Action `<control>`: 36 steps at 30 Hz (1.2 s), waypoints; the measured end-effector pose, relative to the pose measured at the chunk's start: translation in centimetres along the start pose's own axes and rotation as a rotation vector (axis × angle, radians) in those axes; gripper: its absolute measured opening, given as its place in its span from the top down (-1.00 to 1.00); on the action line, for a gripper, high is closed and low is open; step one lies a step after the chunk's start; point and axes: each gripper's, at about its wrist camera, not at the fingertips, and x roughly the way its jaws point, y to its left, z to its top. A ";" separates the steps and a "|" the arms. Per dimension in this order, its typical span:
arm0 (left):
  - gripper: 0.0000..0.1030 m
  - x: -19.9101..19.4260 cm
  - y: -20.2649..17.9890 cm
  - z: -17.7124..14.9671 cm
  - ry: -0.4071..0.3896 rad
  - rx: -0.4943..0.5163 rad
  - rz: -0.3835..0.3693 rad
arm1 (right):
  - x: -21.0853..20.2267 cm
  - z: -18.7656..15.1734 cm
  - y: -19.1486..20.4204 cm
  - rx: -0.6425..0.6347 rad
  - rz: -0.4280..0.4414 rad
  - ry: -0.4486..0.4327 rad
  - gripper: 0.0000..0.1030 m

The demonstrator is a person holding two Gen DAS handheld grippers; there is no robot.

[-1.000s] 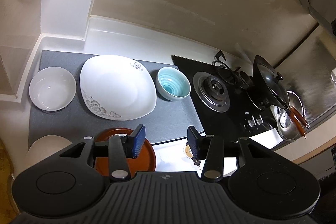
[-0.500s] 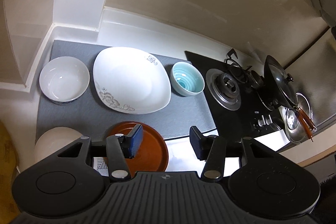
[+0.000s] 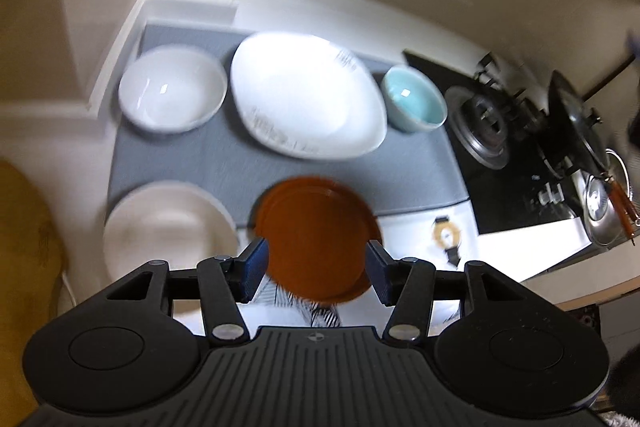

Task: Organize plates and bowls
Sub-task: 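Move the left gripper back toward the orange-brown plate, then grasp the orange-brown plate rim with the left gripper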

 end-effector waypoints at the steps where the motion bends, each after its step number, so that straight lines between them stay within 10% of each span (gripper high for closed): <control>1: -0.09 0.3 0.1 -0.1 0.011 -0.009 0.003 | -0.7 -0.3 -1.1 0.021 -0.038 -0.006 -1.00; 21: -0.11 5.7 -8.6 0.8 0.198 0.214 -0.063 | -7.2 -1.7 -2.6 -0.016 -0.128 -0.147 -1.00; 28: -0.11 8.3 -10.1 3.3 0.261 0.261 0.044 | -8.1 -1.5 -3.5 -0.096 -0.190 -0.141 -1.00; 33: -0.13 9.4 -9.0 4.0 0.243 0.223 0.111 | -8.7 -0.6 -5.5 -0.160 -0.391 -0.145 -1.00; 36: -0.13 9.9 -8.1 3.6 0.205 0.222 0.158 | -6.6 -0.9 -5.1 -0.486 -0.696 -0.126 -1.00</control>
